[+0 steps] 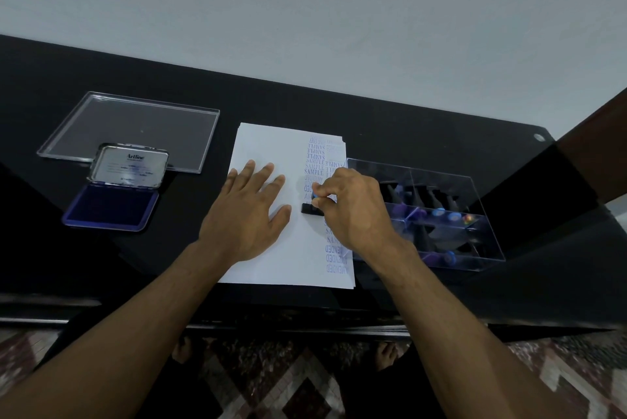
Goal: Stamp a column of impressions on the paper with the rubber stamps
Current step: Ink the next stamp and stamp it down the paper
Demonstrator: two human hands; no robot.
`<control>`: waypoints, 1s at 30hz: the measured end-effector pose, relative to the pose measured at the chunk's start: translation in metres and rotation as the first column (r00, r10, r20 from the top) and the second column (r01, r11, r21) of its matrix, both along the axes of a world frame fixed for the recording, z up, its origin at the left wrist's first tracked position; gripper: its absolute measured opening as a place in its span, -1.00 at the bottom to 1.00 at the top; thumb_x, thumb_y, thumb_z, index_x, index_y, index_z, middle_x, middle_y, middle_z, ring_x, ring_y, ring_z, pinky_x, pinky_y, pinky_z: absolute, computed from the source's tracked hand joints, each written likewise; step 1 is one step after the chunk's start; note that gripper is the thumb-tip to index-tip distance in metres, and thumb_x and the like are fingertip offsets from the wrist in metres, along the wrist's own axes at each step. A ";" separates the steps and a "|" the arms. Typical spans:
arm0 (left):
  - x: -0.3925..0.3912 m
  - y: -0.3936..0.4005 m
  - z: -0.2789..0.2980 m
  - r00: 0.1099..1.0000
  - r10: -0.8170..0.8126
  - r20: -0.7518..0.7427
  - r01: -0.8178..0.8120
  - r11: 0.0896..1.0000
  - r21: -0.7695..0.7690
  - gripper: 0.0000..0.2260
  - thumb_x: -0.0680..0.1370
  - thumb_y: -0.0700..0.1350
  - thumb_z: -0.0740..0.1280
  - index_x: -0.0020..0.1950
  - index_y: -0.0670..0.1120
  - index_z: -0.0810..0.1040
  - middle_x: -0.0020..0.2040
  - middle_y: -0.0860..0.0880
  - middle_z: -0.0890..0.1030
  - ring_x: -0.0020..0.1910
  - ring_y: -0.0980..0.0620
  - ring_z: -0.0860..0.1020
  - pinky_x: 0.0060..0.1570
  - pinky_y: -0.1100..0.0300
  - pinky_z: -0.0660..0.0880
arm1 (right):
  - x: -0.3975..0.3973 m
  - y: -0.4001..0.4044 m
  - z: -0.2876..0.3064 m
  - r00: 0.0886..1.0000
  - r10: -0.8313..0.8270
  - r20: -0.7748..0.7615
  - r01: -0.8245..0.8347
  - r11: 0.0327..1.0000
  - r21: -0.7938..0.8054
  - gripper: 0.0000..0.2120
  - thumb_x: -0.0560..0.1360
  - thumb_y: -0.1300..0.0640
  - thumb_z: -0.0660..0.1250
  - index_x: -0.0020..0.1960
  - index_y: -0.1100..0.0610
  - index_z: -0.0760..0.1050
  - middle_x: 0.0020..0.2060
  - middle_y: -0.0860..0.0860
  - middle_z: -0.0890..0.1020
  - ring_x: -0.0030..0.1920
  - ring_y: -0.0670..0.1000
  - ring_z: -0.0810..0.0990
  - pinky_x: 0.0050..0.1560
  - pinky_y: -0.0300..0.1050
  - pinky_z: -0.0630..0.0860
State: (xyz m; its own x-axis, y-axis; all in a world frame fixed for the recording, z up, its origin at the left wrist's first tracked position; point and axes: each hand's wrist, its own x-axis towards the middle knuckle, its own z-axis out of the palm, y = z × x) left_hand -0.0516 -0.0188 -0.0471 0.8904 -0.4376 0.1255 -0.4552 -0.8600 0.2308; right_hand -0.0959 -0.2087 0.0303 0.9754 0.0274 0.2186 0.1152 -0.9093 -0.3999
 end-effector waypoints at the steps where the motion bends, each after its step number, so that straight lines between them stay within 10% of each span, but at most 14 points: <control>1: 0.000 0.000 0.000 1.000 0.000 -0.001 0.000 1.000 -0.002 -0.31 0.59 0.32 -0.14 0.61 0.01 0.24 0.64 -0.05 0.14 0.64 -0.11 0.00 0.58 -0.08 -0.09 | 0.000 0.000 -0.001 1.000 0.003 0.004 -0.003 1.000 0.006 -0.90 0.50 0.22 0.44 -0.02 0.14 0.72 -0.15 0.05 0.65 -0.11 0.03 0.60 -0.01 0.05 0.56; 30: -0.001 0.000 0.000 1.000 0.001 0.005 -0.001 1.000 0.006 -0.33 0.60 0.30 -0.12 0.61 0.00 0.24 0.64 -0.06 0.15 0.64 -0.12 0.00 0.57 -0.09 -0.08 | 0.000 0.000 -0.002 1.000 -0.016 0.013 0.016 1.000 0.007 -0.87 0.51 0.17 0.43 0.03 0.08 0.70 -0.05 -0.03 0.66 0.00 -0.03 0.58 0.06 0.01 0.57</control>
State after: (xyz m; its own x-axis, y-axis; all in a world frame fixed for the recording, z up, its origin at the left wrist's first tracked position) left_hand -0.0531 -0.0189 -0.0476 0.8901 -0.4378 0.1269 -0.4557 -0.8617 0.2232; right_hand -0.0961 -0.2091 0.0283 0.9728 0.0101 0.2316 0.1059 -0.9081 -0.4051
